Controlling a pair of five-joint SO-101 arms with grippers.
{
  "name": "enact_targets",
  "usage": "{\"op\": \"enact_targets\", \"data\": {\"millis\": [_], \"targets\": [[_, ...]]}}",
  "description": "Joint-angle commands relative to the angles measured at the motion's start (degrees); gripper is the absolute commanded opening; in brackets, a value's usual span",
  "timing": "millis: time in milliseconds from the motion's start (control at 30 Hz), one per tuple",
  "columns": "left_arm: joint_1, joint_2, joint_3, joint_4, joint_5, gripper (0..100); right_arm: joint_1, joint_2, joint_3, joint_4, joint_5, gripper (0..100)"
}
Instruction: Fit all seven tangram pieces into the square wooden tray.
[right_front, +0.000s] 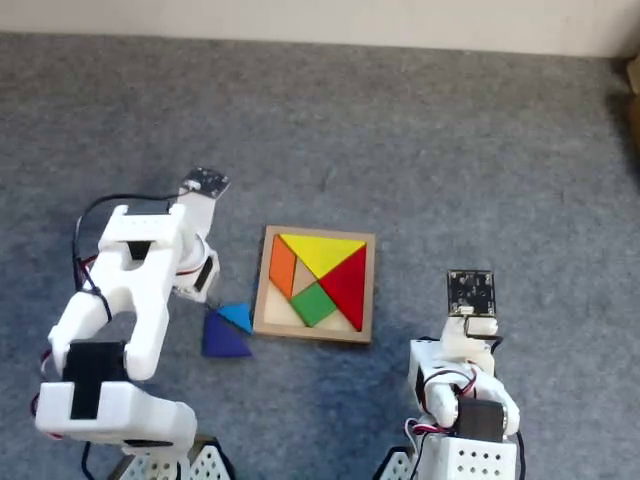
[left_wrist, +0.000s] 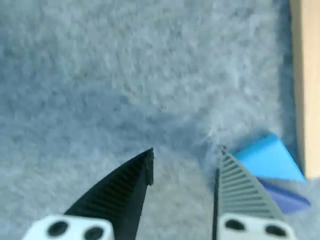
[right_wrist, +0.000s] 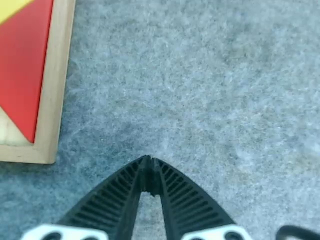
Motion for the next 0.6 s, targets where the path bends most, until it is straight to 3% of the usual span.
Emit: {"op": "enact_targets", "data": {"millis": [0,200,400,567], "targets": [[-0.7,-5.2,-0.9,4.1,-0.5,19,0.6,-1.0,5.8,0.4,0.6,0.5],[-0.7,-13.5,-1.1,5.5,-1.1,19,0.6,-1.0,5.8,0.4,0.6,0.5],[1.7,-17.3,-1.4,8.0,-18.2,30,0.6,-1.0,5.8,0.4,0.6,0.5],[6.5,-17.2,-1.4,7.9,-30.4,28,0.6,-1.0,5.8,0.4,0.6,0.5]]}}
